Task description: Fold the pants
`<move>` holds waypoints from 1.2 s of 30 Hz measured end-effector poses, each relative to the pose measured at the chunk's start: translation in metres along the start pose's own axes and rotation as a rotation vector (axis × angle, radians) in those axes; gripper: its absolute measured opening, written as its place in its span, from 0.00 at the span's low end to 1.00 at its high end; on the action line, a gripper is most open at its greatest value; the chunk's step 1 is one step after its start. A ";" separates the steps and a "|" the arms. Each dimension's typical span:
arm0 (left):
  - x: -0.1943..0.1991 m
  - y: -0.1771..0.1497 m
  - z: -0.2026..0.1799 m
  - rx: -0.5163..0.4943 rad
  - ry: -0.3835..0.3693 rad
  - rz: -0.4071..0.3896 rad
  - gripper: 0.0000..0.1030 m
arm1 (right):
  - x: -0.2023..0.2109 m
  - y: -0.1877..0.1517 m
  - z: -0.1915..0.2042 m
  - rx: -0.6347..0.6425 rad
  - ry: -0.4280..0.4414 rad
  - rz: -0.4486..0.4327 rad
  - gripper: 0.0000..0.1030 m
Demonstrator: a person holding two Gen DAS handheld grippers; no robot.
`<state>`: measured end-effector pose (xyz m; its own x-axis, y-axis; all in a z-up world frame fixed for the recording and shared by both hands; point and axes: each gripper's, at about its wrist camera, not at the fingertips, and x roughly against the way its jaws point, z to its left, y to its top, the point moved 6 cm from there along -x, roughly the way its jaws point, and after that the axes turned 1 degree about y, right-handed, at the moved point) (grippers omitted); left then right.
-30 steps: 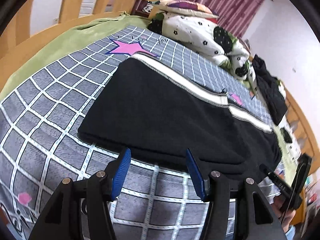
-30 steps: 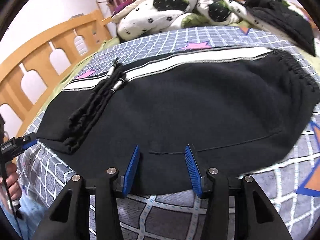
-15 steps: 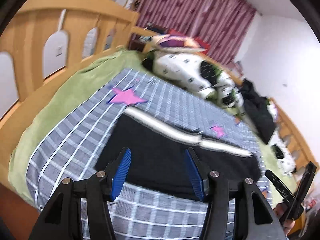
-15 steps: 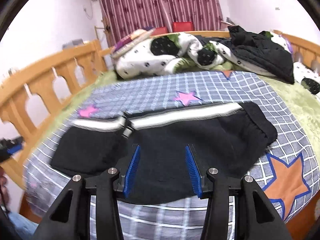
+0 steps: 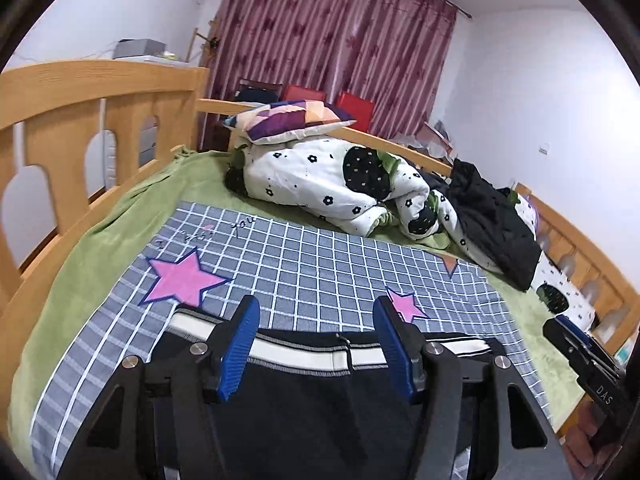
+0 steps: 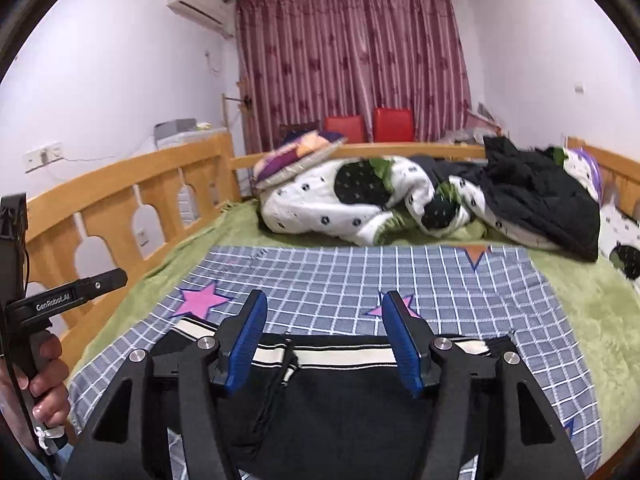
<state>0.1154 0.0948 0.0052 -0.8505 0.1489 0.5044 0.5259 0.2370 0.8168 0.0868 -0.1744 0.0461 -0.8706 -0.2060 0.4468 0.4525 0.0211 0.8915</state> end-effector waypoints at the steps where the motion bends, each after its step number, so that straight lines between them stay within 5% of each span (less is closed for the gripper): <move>1: -0.010 -0.005 0.003 -0.009 0.003 -0.001 0.55 | -0.008 -0.003 -0.002 -0.006 0.000 0.007 0.57; 3: -0.028 -0.019 0.012 -0.004 0.011 0.008 0.55 | -0.031 -0.016 -0.011 -0.006 -0.007 0.020 0.57; 5: -0.057 -0.042 0.028 0.033 0.041 0.132 0.55 | -0.054 -0.037 -0.021 0.004 -0.019 0.041 0.57; 8: -0.080 -0.059 0.041 0.122 0.022 0.259 0.53 | -0.097 -0.074 -0.035 -0.033 0.003 0.201 0.53; 18: -0.097 -0.064 0.050 -0.093 0.215 0.221 0.55 | -0.143 -0.093 -0.050 -0.080 -0.008 0.295 0.49; 28: -0.098 -0.059 0.062 -0.038 0.219 0.210 0.55 | -0.170 -0.109 -0.057 -0.119 -0.044 0.374 0.49; 36: -0.079 -0.059 0.070 -0.014 0.231 0.179 0.55 | -0.153 -0.107 -0.066 -0.162 -0.056 0.338 0.49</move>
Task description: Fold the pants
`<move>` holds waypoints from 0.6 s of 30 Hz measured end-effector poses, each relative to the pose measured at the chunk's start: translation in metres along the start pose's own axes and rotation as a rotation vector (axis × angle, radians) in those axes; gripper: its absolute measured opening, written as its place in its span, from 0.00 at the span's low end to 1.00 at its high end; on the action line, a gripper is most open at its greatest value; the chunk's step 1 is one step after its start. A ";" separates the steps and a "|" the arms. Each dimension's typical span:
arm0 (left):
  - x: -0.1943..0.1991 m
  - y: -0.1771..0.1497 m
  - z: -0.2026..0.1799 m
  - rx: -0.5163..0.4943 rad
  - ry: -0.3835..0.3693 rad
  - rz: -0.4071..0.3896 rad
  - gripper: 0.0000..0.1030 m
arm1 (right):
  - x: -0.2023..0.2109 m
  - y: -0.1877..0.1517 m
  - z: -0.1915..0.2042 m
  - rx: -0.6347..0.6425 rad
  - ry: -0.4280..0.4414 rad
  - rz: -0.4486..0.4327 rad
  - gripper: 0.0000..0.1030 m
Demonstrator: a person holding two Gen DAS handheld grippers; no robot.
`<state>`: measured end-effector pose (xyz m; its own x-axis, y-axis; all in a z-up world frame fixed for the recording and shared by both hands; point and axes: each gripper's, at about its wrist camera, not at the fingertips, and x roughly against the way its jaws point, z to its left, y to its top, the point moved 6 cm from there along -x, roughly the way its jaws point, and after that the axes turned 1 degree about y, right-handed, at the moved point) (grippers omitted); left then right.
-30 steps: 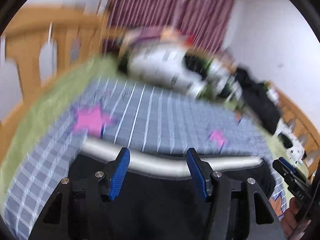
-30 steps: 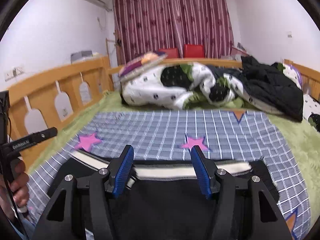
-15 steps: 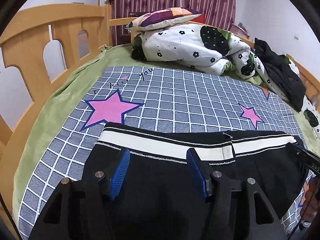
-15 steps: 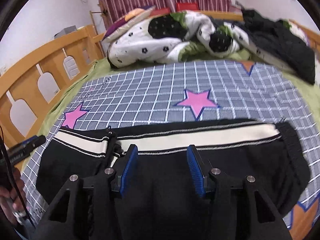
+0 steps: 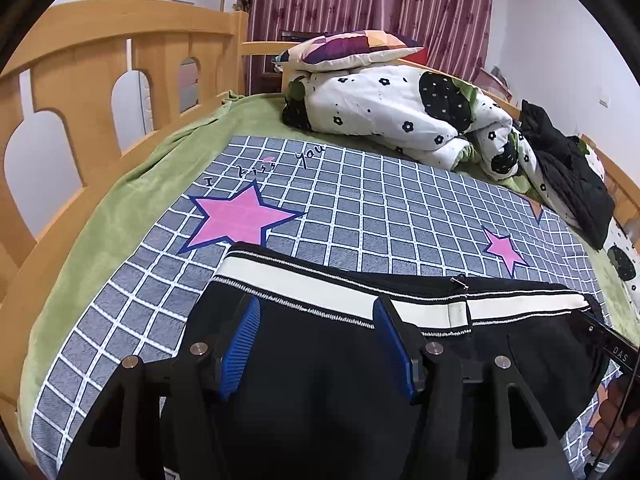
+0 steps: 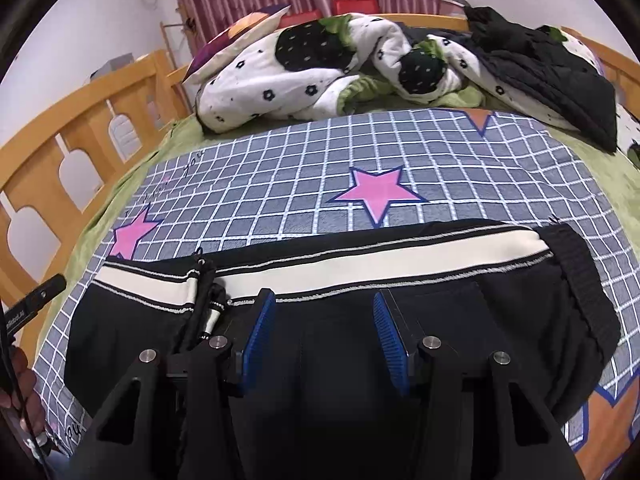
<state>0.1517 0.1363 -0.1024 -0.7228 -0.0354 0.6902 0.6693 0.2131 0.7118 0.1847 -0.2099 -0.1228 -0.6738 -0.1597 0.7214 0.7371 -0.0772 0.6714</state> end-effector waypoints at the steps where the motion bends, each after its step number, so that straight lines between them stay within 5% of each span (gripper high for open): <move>1: 0.002 -0.001 0.003 0.002 0.003 -0.002 0.55 | 0.002 -0.001 -0.002 -0.009 0.000 -0.003 0.49; 18: 0.000 -0.030 0.056 0.031 0.081 0.026 0.55 | 0.021 0.002 -0.015 -0.043 0.014 -0.067 0.49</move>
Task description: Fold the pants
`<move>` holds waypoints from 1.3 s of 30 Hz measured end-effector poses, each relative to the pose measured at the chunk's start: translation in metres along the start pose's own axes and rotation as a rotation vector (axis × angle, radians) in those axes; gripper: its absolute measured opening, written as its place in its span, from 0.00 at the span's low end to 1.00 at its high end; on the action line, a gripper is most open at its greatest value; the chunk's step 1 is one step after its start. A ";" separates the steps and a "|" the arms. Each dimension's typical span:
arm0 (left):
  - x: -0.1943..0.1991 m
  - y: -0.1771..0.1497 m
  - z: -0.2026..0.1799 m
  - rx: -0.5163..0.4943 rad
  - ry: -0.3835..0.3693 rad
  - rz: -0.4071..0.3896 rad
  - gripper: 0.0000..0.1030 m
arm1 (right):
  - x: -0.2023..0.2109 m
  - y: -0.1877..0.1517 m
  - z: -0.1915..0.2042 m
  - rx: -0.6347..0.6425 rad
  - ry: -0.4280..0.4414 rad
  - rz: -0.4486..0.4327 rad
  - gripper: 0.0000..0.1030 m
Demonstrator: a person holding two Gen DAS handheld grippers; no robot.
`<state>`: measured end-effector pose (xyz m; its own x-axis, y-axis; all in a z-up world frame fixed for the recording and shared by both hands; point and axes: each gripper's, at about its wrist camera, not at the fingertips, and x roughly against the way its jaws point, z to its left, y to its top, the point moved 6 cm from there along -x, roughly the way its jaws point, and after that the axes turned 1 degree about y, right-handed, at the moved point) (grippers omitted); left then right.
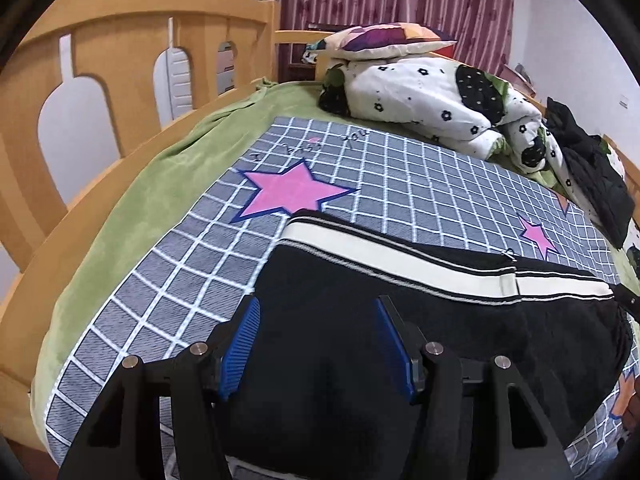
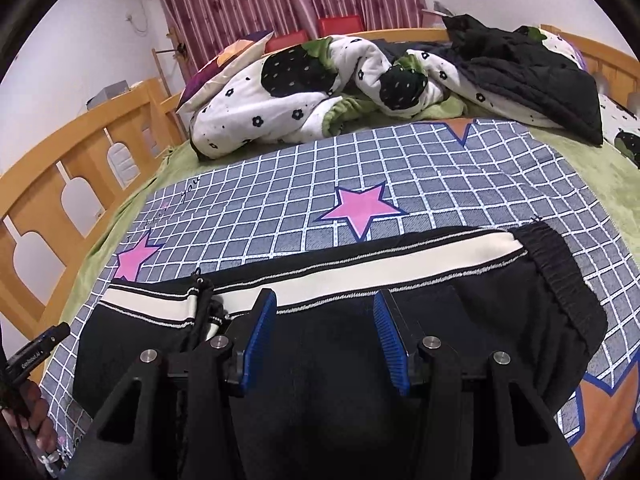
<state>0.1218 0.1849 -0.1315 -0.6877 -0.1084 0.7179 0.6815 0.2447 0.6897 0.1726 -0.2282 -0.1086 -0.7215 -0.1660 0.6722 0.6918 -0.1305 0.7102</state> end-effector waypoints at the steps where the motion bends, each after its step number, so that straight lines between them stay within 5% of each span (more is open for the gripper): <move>1: -0.001 -0.001 0.005 0.009 0.004 0.002 0.55 | -0.001 -0.001 0.002 0.004 0.006 0.006 0.49; 10: -0.018 -0.009 0.049 0.072 0.021 0.058 0.55 | -0.040 -0.027 0.074 0.006 0.236 0.137 0.48; 19: -0.030 -0.020 0.090 0.087 0.037 0.083 0.55 | -0.126 -0.070 0.125 0.069 0.187 0.347 0.47; 20: -0.031 -0.021 0.093 0.097 0.027 0.090 0.55 | -0.130 -0.073 0.127 0.067 0.184 0.348 0.45; 21: -0.033 -0.022 0.097 0.111 0.023 0.098 0.55 | -0.128 -0.072 0.130 0.082 0.182 0.312 0.26; 22: -0.034 -0.022 0.099 0.111 0.040 0.094 0.55 | -0.127 -0.072 0.133 0.099 0.183 0.304 0.19; 26: -0.031 -0.018 0.100 0.067 0.101 0.044 0.55 | -0.090 -0.049 0.140 0.096 0.275 0.173 0.15; 32: -0.039 -0.029 0.088 0.076 -0.036 0.135 0.55 | -0.123 -0.082 0.133 0.173 0.132 0.299 0.31; 39: -0.029 -0.057 0.070 0.117 -0.308 0.245 0.55 | -0.067 -0.078 0.131 0.286 0.095 0.238 0.33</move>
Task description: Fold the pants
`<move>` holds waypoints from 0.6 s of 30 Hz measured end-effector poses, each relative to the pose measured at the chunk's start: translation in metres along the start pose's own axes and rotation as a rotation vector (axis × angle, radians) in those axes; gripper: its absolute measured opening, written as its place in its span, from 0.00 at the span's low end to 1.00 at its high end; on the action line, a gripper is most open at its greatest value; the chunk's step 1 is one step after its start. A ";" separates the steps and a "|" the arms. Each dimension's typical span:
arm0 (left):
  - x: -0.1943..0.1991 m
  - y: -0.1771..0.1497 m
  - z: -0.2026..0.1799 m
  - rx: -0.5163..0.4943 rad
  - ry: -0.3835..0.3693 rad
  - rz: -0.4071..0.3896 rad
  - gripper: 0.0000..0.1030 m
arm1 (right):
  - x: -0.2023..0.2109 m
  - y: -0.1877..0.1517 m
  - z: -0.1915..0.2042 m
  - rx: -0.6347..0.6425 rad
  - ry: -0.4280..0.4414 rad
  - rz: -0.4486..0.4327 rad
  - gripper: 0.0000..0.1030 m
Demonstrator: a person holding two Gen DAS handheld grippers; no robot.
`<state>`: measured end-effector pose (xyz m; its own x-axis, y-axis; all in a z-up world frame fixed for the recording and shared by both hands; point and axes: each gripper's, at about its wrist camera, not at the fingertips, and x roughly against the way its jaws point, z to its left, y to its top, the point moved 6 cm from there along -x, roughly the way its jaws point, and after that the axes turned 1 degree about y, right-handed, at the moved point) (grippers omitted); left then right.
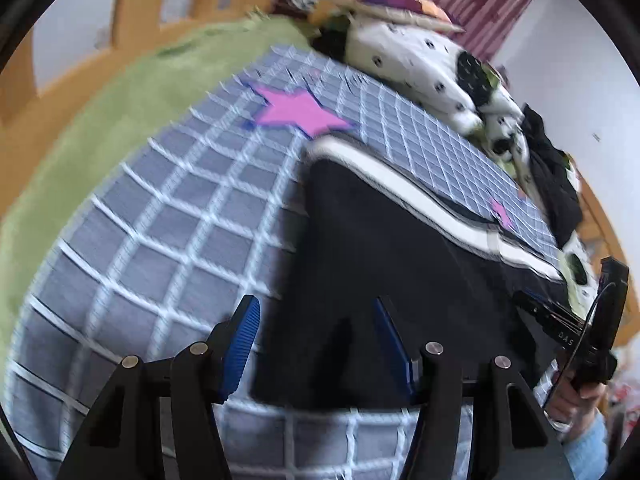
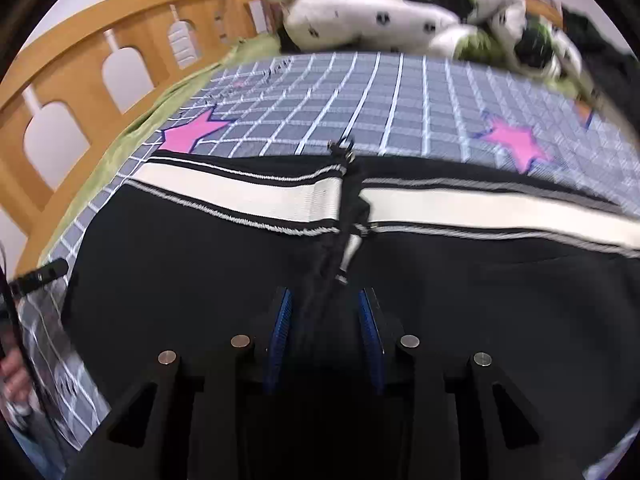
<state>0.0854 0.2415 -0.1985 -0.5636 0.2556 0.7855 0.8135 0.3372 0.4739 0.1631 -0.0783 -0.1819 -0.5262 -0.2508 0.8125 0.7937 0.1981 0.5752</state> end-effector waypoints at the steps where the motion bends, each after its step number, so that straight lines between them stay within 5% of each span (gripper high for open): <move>1: -0.003 -0.004 0.001 0.007 0.003 0.012 0.55 | 0.009 -0.005 -0.001 0.016 -0.004 -0.014 0.33; 4: -0.021 -0.017 0.005 0.029 0.006 0.064 0.55 | 0.022 -0.023 -0.003 0.015 0.022 -0.018 0.33; 7: -0.026 -0.021 0.004 0.027 0.015 0.034 0.54 | 0.009 -0.042 -0.001 0.052 0.000 0.008 0.33; 11: -0.022 -0.017 -0.006 0.017 0.077 0.003 0.25 | 0.005 -0.047 -0.005 0.005 0.018 -0.016 0.33; 14: 0.007 -0.002 -0.034 -0.089 0.131 -0.115 0.18 | 0.025 -0.046 -0.020 -0.038 0.054 -0.021 0.35; 18: 0.036 0.014 -0.095 -0.230 0.158 -0.206 0.18 | 0.059 -0.039 -0.053 -0.043 -0.011 -0.103 0.38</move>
<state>0.0904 0.1699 -0.1257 -0.7048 0.0535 0.7074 0.7060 0.1498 0.6922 0.1174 -0.1507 -0.1612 -0.6089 -0.2577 0.7502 0.7473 0.1309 0.6515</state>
